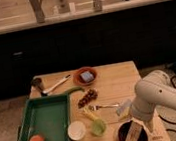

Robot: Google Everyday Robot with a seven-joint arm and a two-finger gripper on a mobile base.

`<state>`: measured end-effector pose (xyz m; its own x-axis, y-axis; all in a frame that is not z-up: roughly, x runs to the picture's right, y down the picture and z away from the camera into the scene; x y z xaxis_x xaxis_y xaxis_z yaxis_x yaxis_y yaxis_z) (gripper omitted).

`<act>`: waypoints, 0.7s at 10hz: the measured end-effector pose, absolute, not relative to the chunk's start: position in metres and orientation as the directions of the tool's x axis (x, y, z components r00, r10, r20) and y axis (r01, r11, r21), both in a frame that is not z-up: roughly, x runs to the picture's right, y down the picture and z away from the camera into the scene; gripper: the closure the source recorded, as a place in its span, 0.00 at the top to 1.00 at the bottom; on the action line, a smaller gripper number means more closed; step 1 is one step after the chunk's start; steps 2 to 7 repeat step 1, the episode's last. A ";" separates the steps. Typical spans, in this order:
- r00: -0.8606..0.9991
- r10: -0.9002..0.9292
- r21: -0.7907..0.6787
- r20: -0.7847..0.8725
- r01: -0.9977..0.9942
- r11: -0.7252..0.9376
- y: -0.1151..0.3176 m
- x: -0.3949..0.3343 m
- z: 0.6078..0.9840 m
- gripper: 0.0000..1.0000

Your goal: Place eraser in purple bowl

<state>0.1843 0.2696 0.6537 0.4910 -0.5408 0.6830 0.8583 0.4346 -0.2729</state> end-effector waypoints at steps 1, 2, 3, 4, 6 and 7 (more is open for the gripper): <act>0.491 -0.541 -0.273 0.683 0.858 0.435 0.270 0.184 0.654 0.80; 0.491 -0.541 -0.273 0.683 0.858 0.435 0.270 0.184 0.654 0.80; 0.491 -0.541 -0.273 0.683 0.858 0.435 0.270 0.184 0.654 0.80; 0.491 -0.541 -0.273 0.683 0.858 0.435 0.270 0.184 0.654 0.80; 0.491 -0.541 -0.273 0.683 0.858 0.435 0.270 0.184 0.654 0.80; 0.491 -0.541 -0.273 0.683 0.858 0.435 0.270 0.184 0.654 0.80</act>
